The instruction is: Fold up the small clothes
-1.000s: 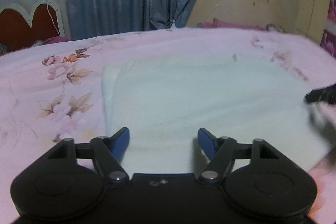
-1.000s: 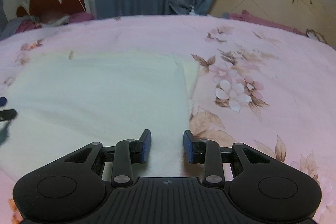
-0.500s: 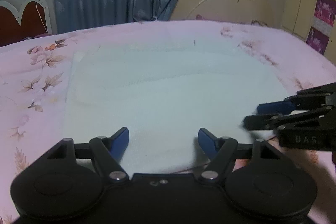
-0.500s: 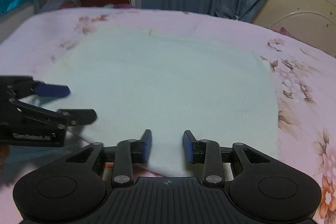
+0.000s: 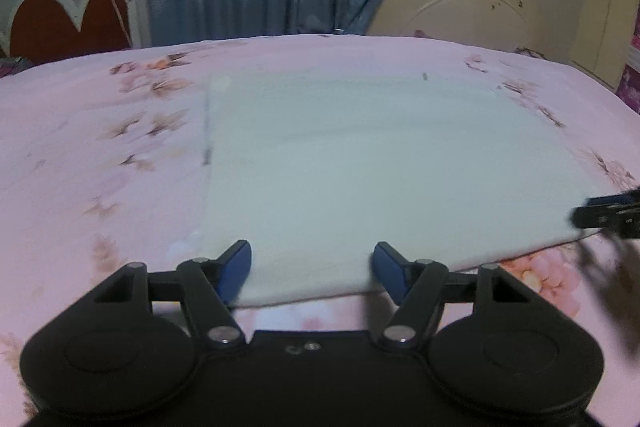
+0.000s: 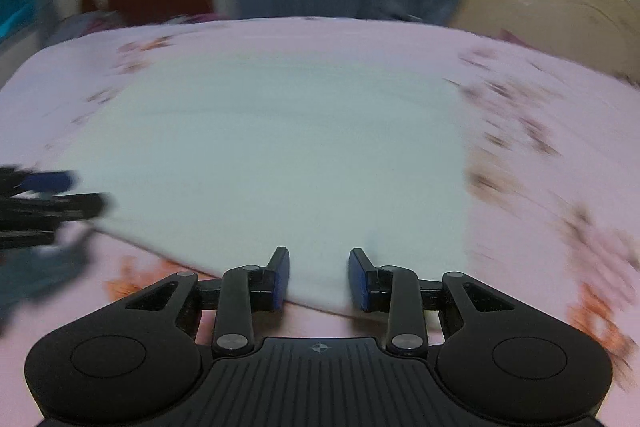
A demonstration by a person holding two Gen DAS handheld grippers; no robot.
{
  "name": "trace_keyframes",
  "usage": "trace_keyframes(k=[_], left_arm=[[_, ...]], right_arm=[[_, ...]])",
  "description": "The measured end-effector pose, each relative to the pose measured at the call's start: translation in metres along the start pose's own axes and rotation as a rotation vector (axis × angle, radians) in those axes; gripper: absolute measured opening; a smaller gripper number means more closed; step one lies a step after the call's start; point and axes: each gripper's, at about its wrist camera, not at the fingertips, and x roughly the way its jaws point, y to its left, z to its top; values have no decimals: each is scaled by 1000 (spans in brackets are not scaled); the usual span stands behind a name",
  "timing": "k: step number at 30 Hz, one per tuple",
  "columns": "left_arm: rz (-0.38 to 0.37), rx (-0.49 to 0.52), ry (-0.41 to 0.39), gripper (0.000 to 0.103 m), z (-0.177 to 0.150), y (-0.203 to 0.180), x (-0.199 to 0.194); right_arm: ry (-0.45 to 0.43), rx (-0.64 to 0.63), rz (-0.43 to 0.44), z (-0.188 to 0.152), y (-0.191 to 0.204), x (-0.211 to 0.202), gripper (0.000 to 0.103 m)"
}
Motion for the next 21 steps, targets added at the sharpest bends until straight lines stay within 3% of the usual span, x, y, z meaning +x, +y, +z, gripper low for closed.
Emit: trace_keyframes(k=[4,10,13,21], left_arm=[[3,-40,-6,66,-1,10,-4],[5,-49,3,64,2,10,-5],[8,-46,6,64,1,10,-5],[9,-79,8,64,-3,12,-1]], right_arm=[[7,44,-25,-10,-23,-11,32],[7,40,-41,-20,-27,-21,30],[-12,53,-33,-14,-28,-26,12],[26,33,-43,-17,-28,-16,12]])
